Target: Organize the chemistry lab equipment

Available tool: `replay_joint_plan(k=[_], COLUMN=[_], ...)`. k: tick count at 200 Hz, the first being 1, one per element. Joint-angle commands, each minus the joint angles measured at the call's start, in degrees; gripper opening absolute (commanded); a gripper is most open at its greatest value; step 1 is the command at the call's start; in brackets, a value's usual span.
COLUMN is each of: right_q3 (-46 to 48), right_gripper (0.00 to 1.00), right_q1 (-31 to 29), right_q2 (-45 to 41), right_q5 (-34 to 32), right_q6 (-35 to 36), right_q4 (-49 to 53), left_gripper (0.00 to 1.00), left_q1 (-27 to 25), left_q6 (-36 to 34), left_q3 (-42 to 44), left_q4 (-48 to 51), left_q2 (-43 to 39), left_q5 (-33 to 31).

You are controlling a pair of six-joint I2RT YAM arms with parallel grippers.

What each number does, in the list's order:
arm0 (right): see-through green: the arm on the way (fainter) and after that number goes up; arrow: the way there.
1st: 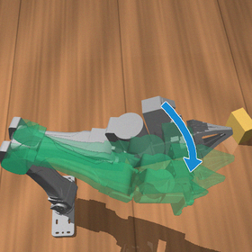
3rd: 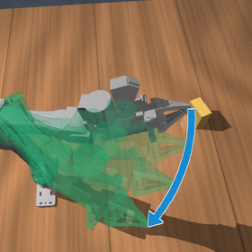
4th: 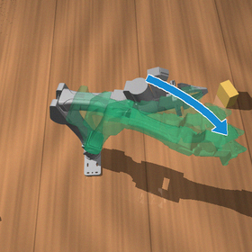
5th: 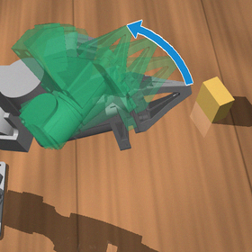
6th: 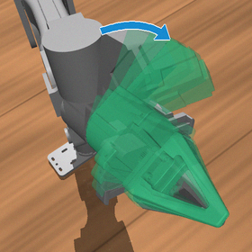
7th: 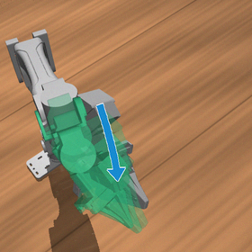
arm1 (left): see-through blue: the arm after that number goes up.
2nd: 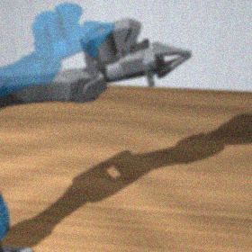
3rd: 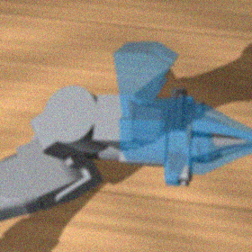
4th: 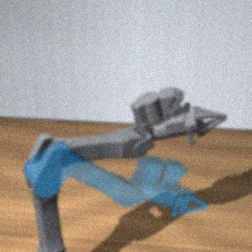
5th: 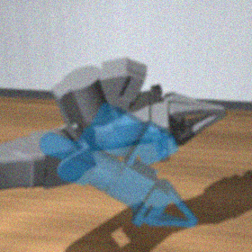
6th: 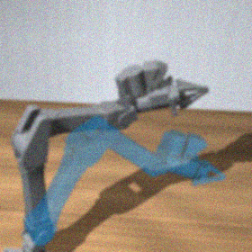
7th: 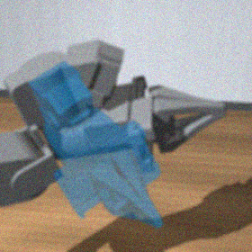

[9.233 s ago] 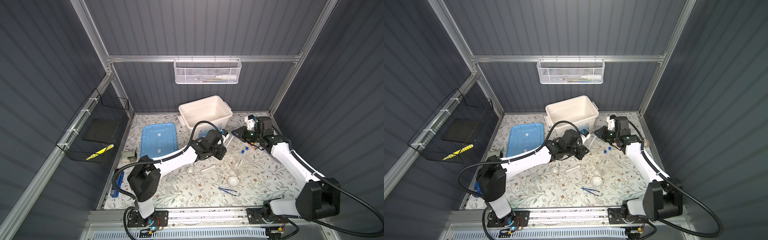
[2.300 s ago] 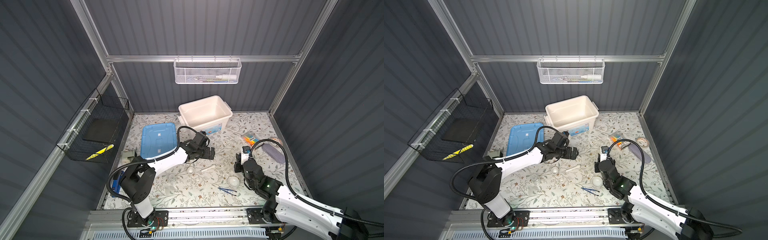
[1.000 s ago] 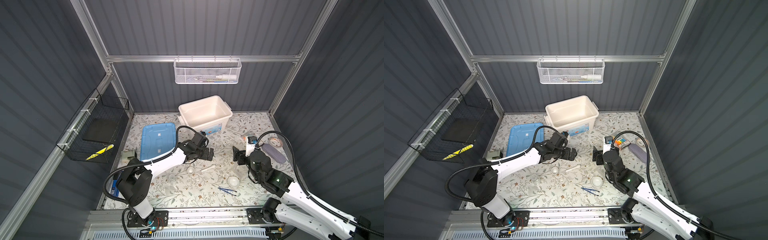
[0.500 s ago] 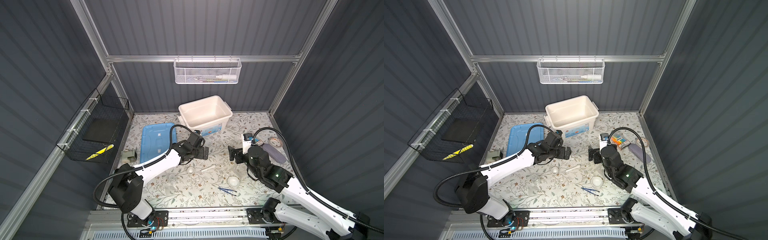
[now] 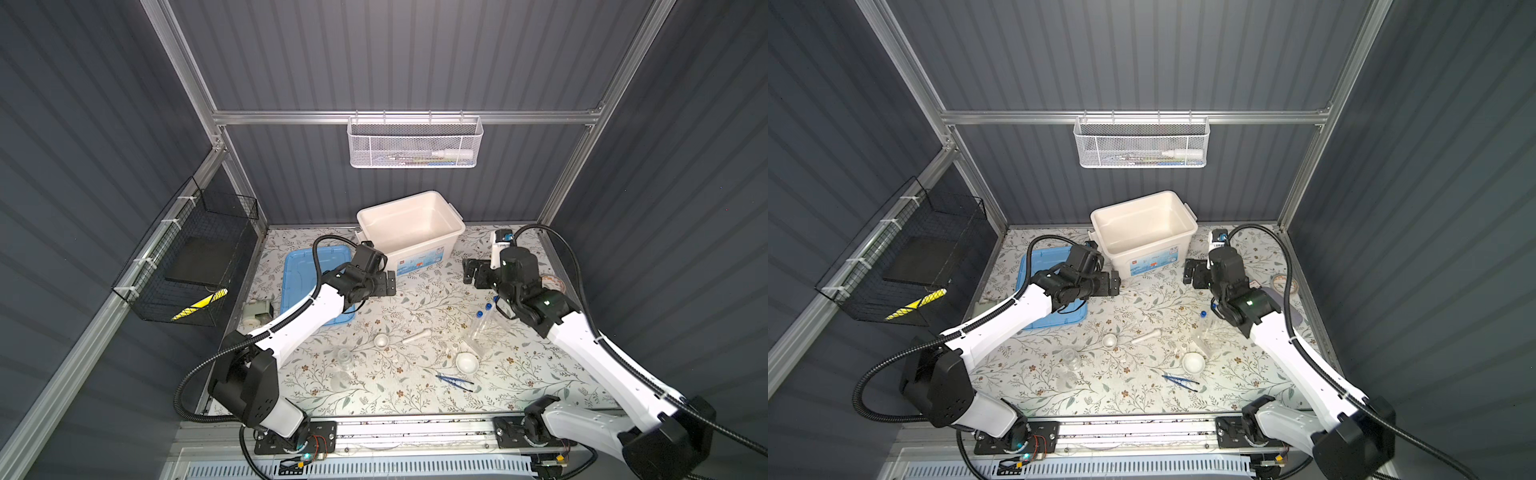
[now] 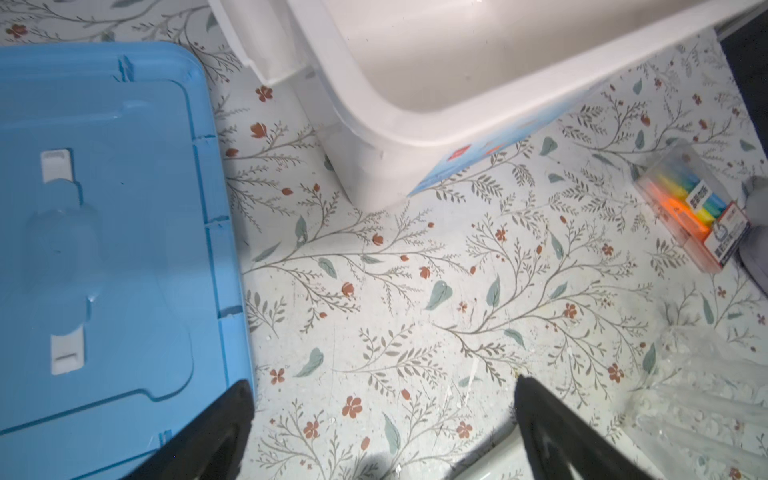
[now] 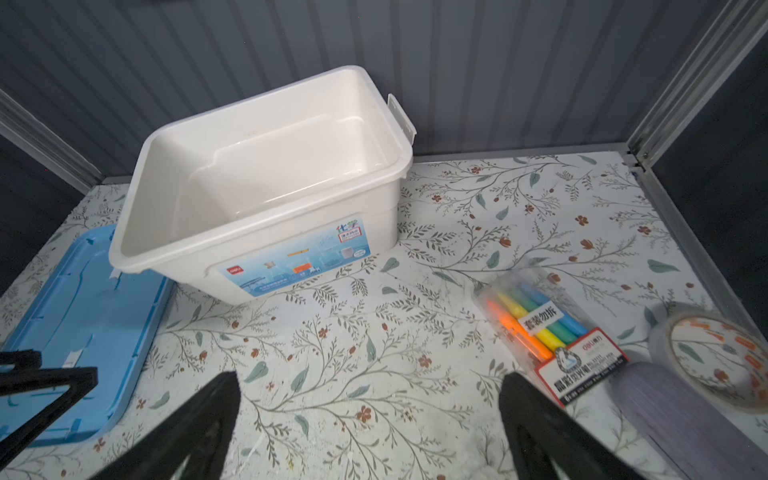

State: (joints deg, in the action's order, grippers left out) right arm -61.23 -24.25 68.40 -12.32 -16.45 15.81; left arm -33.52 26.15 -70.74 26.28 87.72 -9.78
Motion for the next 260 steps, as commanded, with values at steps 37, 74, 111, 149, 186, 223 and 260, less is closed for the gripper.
replay_joint_plan(k=[37, 74, 111, 149, 186, 223, 260], right_q3=[-17.2, -26.8, -36.6, -49.3, -58.8, -65.6, -65.9], right_gripper=[0.91, 0.86, 0.81, 0.76, 0.73, 0.68, 0.56], right_q1=[10.5, 15.1, 17.9, 18.9, 19.2, 19.6, 19.7], right_q2=[18.3, 28.3, 38.3, 49.4, 56.8, 62.1, 62.3], right_q5=[17.5, 22.8, 28.1, 33.8, 35.8, 38.3, 41.7], right_q6=[-1.0, -2.4, -2.7, -0.7, 1.5, 2.8, 4.1], right_q4=[3.8, 3.6, 6.2, 14.3, 19.3, 23.9, 24.9], left_gripper=[1.0, 1.0, 1.0, 0.96, 0.89, 0.83, 0.8], left_q1=[5.8, 7.6, 10.0, 10.6, 10.7, 10.7, 10.8], left_q6=[0.2, -0.3, 0.3, -0.5, -0.7, -0.1, -0.1], left_q3=[-12.9, -19.2, -23.0, -27.8, -32.9, -33.6, -32.7], left_q4=[0.2, -0.1, -1.1, -0.4, 1.6, 1.5, 1.6], left_q2=[8.1, 13.8, 18.5, 23.8, 28.0, 29.1, 28.3], left_q5=[5.9, 7.4, 9.3, 10.9, 11.5, 11.6, 11.1])
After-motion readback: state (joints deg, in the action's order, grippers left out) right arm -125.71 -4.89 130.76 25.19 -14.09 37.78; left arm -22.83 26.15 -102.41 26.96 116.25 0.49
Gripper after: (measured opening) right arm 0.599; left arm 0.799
